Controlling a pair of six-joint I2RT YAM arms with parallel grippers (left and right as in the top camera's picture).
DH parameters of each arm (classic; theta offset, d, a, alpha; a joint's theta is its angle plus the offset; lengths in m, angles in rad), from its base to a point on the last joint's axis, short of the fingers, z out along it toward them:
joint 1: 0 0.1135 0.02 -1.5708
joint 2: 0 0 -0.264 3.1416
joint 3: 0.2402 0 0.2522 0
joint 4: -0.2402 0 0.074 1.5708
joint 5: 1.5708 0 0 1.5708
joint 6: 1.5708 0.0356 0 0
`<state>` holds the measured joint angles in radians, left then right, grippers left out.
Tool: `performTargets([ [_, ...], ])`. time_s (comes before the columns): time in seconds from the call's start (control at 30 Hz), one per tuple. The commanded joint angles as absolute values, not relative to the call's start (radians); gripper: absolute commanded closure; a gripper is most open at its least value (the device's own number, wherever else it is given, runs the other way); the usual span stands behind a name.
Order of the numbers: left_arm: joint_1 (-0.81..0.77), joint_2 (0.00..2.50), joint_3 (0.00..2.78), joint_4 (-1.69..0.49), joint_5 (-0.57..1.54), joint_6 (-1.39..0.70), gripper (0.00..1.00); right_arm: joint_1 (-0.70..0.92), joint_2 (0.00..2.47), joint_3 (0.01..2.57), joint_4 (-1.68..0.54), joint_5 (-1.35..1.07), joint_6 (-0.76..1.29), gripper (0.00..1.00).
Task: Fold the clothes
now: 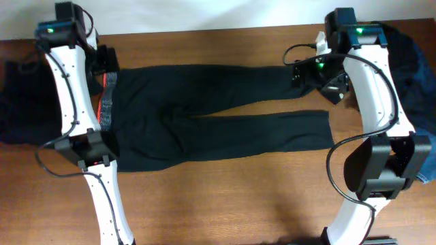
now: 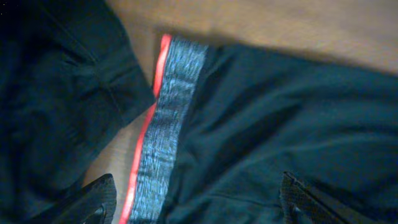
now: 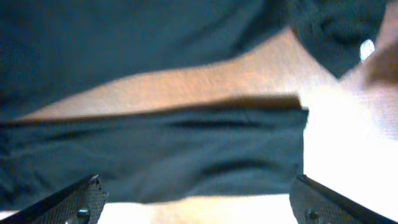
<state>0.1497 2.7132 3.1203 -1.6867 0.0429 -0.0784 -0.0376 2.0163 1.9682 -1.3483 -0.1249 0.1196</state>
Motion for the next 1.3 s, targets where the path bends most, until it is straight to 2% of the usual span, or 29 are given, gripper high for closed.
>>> performTargets([
  [0.0, 0.126, 2.554, 3.139, -1.688, 0.086, -0.073, 0.16, -0.078, 1.956, 1.983, -1.400, -0.115, 0.112, 0.01],
  [0.3, 0.084, 2.396, 3.071, -1.688, 0.087, -0.073, 0.14, -0.164, 1.808, 1.983, -1.542, -0.065, 0.108, 0.01],
  [0.5, 0.061, 2.270, 2.827, -1.688, 0.074, -0.050, 0.14, -0.171, 1.764, 1.982, -1.593, -0.035, 0.104, 0.01],
  [0.83, 0.060, 2.057, 2.329, -1.688, -0.022, -0.051, 0.13, -0.171, 1.764, 1.948, -1.577, -0.042, 0.105, 0.01],
  [1.27, 0.059, 1.902, 1.942, -1.577, -0.026, -0.052, 0.13, -0.171, 1.765, 1.740, -1.438, -0.105, 0.113, 0.01],
])
